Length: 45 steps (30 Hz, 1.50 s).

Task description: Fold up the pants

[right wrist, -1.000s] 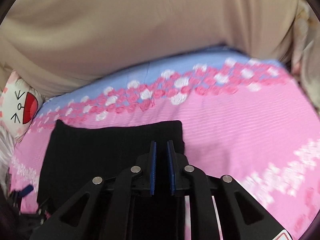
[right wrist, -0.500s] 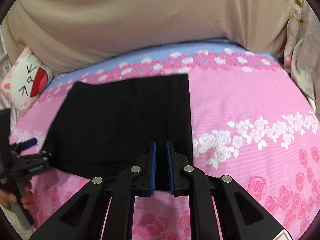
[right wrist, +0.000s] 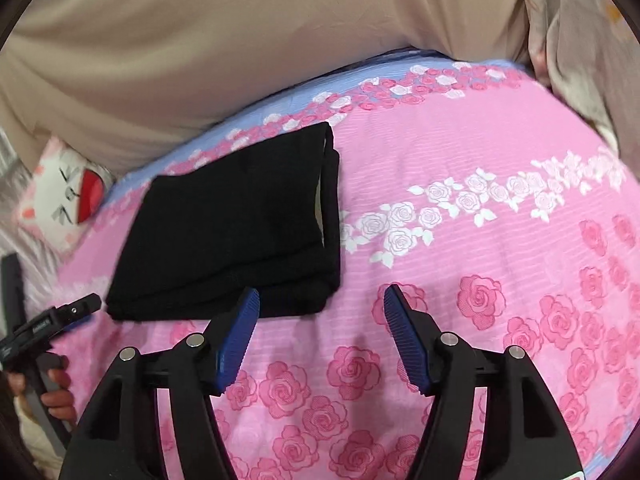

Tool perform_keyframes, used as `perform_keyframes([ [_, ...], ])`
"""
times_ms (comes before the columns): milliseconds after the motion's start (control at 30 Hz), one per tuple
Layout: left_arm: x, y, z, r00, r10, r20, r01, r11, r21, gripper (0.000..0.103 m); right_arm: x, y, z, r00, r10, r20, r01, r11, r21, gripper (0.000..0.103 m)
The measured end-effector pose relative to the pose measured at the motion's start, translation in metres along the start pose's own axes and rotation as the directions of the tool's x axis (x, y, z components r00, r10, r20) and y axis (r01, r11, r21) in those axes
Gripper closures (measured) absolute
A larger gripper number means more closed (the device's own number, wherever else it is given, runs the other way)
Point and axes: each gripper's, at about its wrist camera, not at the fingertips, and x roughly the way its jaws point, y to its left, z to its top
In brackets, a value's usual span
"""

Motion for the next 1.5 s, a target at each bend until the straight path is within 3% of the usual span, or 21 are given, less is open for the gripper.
perform_keyframes([
  [33,0.005,0.013,0.006,0.998,-0.06,-0.022,0.058,0.996,-0.073,0.005,0.002,-0.003,0.001,1.0,0.026,-0.012,-0.026,1.0,0.016,0.036],
  [100,0.013,0.024,0.012,0.995,-0.085,-0.043,0.079,0.987,-0.138,0.005,0.008,-0.009,0.003,0.995,0.094,-0.035,-0.091,0.994,0.067,0.033],
  [233,0.031,0.026,0.021,0.987,-0.14,-0.083,0.122,0.973,-0.193,0.005,0.031,-0.018,0.007,0.982,0.17,-0.078,-0.156,0.974,0.163,0.026],
  [367,0.041,0.014,0.03,0.989,-0.125,-0.079,0.111,0.982,-0.155,0.005,0.054,-0.029,0.006,0.958,0.268,-0.106,-0.231,0.933,0.277,0.021],
  [567,0.069,-0.01,0.056,0.991,-0.117,-0.057,0.113,0.992,-0.062,0.005,0.083,-0.026,0.034,0.918,0.39,-0.068,-0.343,0.869,0.356,0.017],
  [600,0.072,-0.012,0.059,0.992,-0.116,-0.054,0.114,0.992,-0.049,0.006,0.086,-0.023,0.038,0.92,0.386,-0.07,-0.339,0.873,0.352,0.019],
  [633,0.074,-0.014,0.06,0.993,-0.103,-0.052,0.101,0.994,-0.04,0.017,0.09,-0.017,0.041,0.923,0.378,-0.077,-0.335,0.884,0.327,0.05],
  [667,0.072,-0.015,0.061,0.997,-0.065,-0.049,0.064,0.998,-0.027,0.035,0.094,-0.012,0.042,0.93,0.355,-0.092,-0.314,0.9,0.302,0.066],
  [700,0.067,-0.016,0.059,0.995,-0.081,-0.061,0.08,0.997,-0.016,0.058,0.097,-0.009,0.041,0.929,0.359,-0.093,-0.319,0.901,0.295,0.067],
  [733,0.061,-0.013,0.058,0.991,-0.12,-0.06,0.118,0.993,-0.028,0.063,0.089,-0.007,0.039,0.928,0.365,-0.079,-0.329,0.9,0.287,0.071],
  [867,0.024,-0.011,0.033,0.983,-0.15,-0.107,0.15,0.989,-0.007,0.066,0.047,-0.001,0.023,0.902,0.426,-0.076,-0.394,0.882,0.258,0.073],
  [1000,-0.005,-0.016,-0.014,0.976,-0.118,-0.185,0.131,0.99,0.059,0.064,0.003,-0.004,-0.017,0.909,0.388,-0.153,-0.344,0.905,0.25,0.07],
  [1067,-0.007,-0.013,-0.03,0.979,-0.072,-0.189,0.083,0.995,0.052,0.05,-0.003,-0.005,-0.036,0.917,0.348,-0.196,-0.296,0.921,0.252,0.058],
  [1100,-0.003,-0.01,-0.035,0.982,-0.029,-0.188,0.036,0.999,0.032,0.023,-0.002,-0.006,-0.045,0.928,0.301,-0.218,-0.247,0.937,0.246,0.044],
  [1133,0.003,-0.006,-0.038,0.983,0.001,-0.182,-0.001,1.0,0.002,0.005,0.0,-0.005,-0.049,0.936,0.275,-0.219,-0.22,0.945,0.243,0.038],
  [1167,0.004,-0.007,-0.04,0.992,0.013,-0.127,-0.013,1.0,-0.005,0.005,0.001,-0.008,-0.053,0.939,0.286,-0.191,-0.238,0.94,0.243,0.037],
  [1200,0.007,-0.014,-0.038,0.994,0.039,-0.102,-0.035,0.999,0.037,0.007,0.004,-0.006,-0.052,0.943,0.287,-0.169,-0.246,0.943,0.226,0.037],
  [1233,0.011,-0.021,-0.038,0.993,0.059,-0.106,-0.051,0.996,0.077,0.014,0.007,-0.001,-0.048,0.949,0.272,-0.161,-0.238,0.951,0.198,0.047],
  [1300,0.013,-0.032,-0.033,0.995,0.04,-0.094,-0.028,0.992,0.125,0.046,0.011,0.003,-0.045,0.941,0.301,-0.156,-0.271,0.944,0.188,0.069],
  [1333,0.008,-0.036,-0.028,0.995,0.027,-0.092,-0.015,0.992,0.125,0.065,0.008,0.006,-0.04,0.942,0.3,-0.148,-0.272,0.944,0.185,0.071],
  [1500,-0.054,-0.06,0.013,0.992,-0.122,0.016,0.116,0.972,0.204,0.077,-0.047,0.049,0.003,0.944,0.327,-0.047,-0.327,0.945,-0.009,0.073],
])
